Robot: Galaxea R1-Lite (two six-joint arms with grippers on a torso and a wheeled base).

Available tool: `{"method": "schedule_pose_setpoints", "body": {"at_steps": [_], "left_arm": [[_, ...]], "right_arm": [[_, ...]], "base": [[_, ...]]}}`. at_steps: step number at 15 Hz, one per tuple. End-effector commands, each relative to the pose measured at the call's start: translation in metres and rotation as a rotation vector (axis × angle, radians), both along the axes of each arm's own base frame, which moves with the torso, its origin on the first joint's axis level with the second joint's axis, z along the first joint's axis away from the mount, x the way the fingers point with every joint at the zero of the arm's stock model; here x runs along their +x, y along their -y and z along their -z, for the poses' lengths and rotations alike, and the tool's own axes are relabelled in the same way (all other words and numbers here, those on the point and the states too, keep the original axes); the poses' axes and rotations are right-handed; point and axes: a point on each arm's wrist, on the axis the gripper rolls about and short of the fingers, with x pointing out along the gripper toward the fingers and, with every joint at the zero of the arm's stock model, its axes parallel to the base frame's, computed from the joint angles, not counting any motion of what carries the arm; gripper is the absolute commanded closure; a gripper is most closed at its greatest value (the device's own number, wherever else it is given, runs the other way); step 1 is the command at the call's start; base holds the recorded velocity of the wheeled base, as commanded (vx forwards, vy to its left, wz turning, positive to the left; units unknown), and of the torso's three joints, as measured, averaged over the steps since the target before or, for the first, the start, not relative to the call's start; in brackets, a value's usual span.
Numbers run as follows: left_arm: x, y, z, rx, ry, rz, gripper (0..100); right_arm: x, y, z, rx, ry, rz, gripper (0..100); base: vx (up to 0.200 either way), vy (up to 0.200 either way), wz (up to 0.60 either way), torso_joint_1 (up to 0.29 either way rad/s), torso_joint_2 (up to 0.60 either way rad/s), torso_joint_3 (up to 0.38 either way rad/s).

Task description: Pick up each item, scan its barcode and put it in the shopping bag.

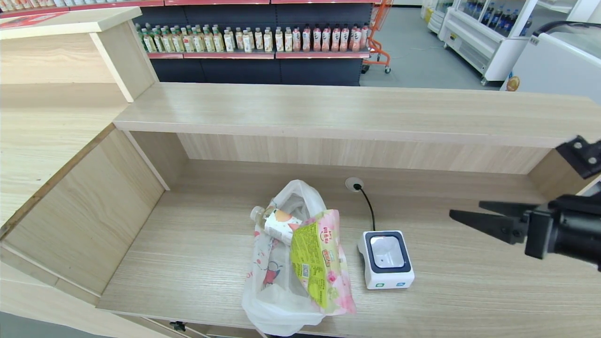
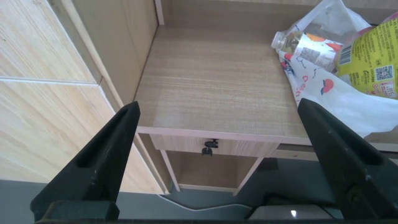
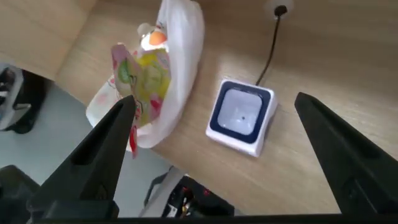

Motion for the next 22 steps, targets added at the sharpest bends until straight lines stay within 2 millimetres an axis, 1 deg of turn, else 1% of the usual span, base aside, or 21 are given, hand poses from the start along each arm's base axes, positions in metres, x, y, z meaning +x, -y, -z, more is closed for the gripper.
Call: {"method": "schedule_pose_setpoints", "body": {"at_steps": [1,2,6,7,8,9,10,11,13,15,18,20,22], "left_arm": [[0.0,0.0,0.0,0.0,0.001,0.0,0],[0.0,0.0,0.0,0.0,0.001,0.0,0],[0.0,0.0,0.0,0.0,0.001,0.0,0],[0.0,0.0,0.0,0.0,0.001,0.0,0],[0.0,0.0,0.0,0.0,0.001,0.0,0],[0.0,0.0,0.0,0.002,0.001,0.0,0],[0.0,0.0,0.0,0.002,0.001,0.0,0],[0.0,0.0,0.0,0.0,0.001,0.0,0],[0.0,0.0,0.0,0.0,0.001,0.0,0],[0.0,0.0,0.0,0.0,0.001,0.001,0],[0.0,0.0,0.0,0.0,0.001,0.0,0],[0.0,0.0,0.0,0.0,0.001,0.0,0],[0.0,0.0,0.0,0.0,0.001,0.0,0]], "right_arm": [[-0.049,0.013,0.012,-0.009,0.052,0.06,0],[-0.066,0.017,0.019,-0.012,0.068,0.079,0],[-0.129,0.033,0.06,-0.065,0.105,0.308,0],[-0.143,0.035,0.071,-0.065,0.121,0.342,0],[-0.15,0.036,0.076,-0.063,0.135,0.351,0],[-0.163,0.038,0.094,-0.074,0.164,0.378,0],[-0.169,0.038,0.109,-0.094,0.186,0.407,0],[-0.174,0.038,0.118,-0.113,0.212,0.44,0],[-0.185,0.038,0.128,-0.136,0.26,0.465,0],[-0.188,0.038,0.128,-0.15,0.303,0.465,0],[-0.188,0.038,0.129,-0.171,0.311,0.458,0],[-0.191,0.038,0.133,-0.207,0.321,0.437,0],[-0.194,0.038,0.134,-0.196,0.358,0.426,0]], "base": [[0.0,0.0,0.0,0.0,0.0,0.0],[0.0,0.0,0.0,0.0,0.0,0.0],[0.0,0.0,0.0,0.0,0.0,0.0],[0.0,0.0,0.0,0.0,0.0,0.0],[0.0,0.0,0.0,0.0,0.0,0.0],[0.0,0.0,0.0,0.0,0.0,0.0],[0.0,0.0,0.0,0.0,0.0,0.0],[0.0,0.0,0.0,0.0,0.0,0.0],[0.0,0.0,0.0,0.0,0.0,0.0],[0.0,0.0,0.0,0.0,0.0,0.0],[0.0,0.0,0.0,0.0,0.0,0.0],[0.0,0.0,0.0,0.0,0.0,0.0],[0.0,0.0,0.0,0.0,0.0,0.0]]}}
